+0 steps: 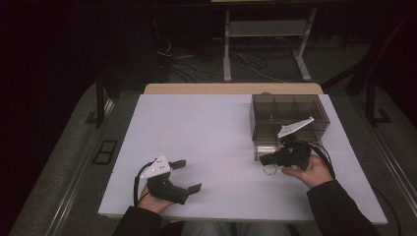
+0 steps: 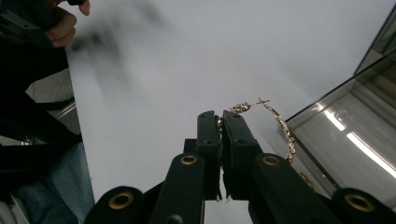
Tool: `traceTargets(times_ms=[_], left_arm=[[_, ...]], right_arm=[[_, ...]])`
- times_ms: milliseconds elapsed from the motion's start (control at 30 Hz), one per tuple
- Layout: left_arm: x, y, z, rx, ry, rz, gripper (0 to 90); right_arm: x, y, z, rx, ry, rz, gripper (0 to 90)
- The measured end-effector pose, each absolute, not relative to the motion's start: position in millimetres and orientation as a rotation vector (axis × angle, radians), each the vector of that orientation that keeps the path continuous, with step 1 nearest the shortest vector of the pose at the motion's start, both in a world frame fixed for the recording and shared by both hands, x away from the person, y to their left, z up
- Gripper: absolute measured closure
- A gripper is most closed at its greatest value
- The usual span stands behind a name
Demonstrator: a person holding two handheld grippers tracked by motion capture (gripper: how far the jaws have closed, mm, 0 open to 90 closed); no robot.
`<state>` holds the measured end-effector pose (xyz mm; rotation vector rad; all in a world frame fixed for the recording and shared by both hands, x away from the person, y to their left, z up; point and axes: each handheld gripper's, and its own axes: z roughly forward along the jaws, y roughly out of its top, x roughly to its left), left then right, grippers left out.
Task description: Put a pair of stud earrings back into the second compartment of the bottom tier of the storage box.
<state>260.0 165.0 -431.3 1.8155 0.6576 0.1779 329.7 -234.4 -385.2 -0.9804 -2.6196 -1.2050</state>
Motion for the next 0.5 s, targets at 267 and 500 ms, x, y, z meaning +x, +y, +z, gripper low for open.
traceTargets(times_ms=[267,500], left_arm=[[259.9,165.3,-431.2,1.814,0.660,0.178,0.0],[259.8,165.5,-431.2,1.814,0.661,0.179,0.0]], right_arm=[[331.0,-243.4,-373.8,-1.003,-2.637,-1.219,85.1],[334.0,-251.5,-365.3,-1.027,-2.641,-1.238,85.0]])
